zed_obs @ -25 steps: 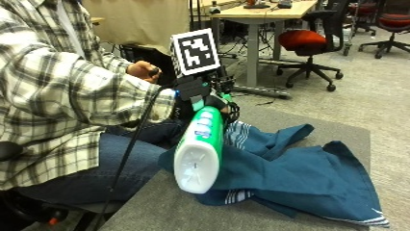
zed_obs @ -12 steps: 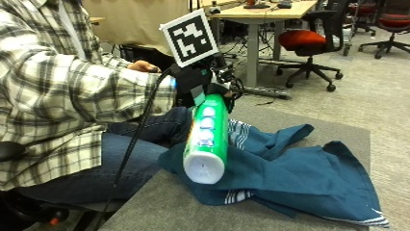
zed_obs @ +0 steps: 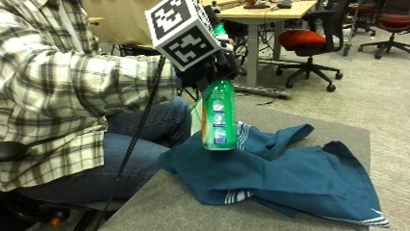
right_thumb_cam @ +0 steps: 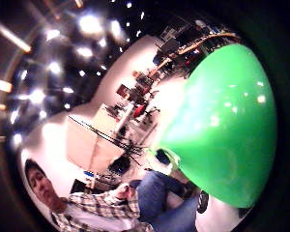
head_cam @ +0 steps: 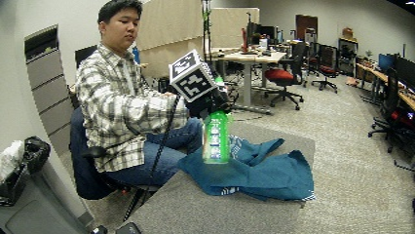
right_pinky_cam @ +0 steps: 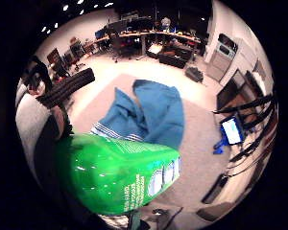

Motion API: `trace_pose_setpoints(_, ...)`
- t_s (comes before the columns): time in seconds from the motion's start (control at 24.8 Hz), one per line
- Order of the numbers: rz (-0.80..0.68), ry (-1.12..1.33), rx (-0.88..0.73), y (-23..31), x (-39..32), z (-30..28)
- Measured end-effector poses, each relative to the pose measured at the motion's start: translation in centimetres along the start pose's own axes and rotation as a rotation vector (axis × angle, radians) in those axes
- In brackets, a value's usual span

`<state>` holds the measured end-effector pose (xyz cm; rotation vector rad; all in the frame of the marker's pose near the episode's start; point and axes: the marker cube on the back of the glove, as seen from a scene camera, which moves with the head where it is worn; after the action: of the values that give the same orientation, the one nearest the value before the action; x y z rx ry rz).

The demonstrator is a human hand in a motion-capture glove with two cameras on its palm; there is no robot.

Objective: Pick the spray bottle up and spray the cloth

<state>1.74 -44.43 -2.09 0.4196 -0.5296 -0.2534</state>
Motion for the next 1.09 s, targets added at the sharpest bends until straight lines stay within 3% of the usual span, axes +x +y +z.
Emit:
trace_pose_setpoints(0.28, 0.084, -0.305, 0.147, -1.5, -1.1, 0.2)
trace_pose_setpoints(0.68, 0.090, -0.635, 0.124, -4.8, -2.6, 4.1)
trace_pose_setpoints(1.09, 0.106, -0.689, 0.077, -8.1, -3.8, 12.4)
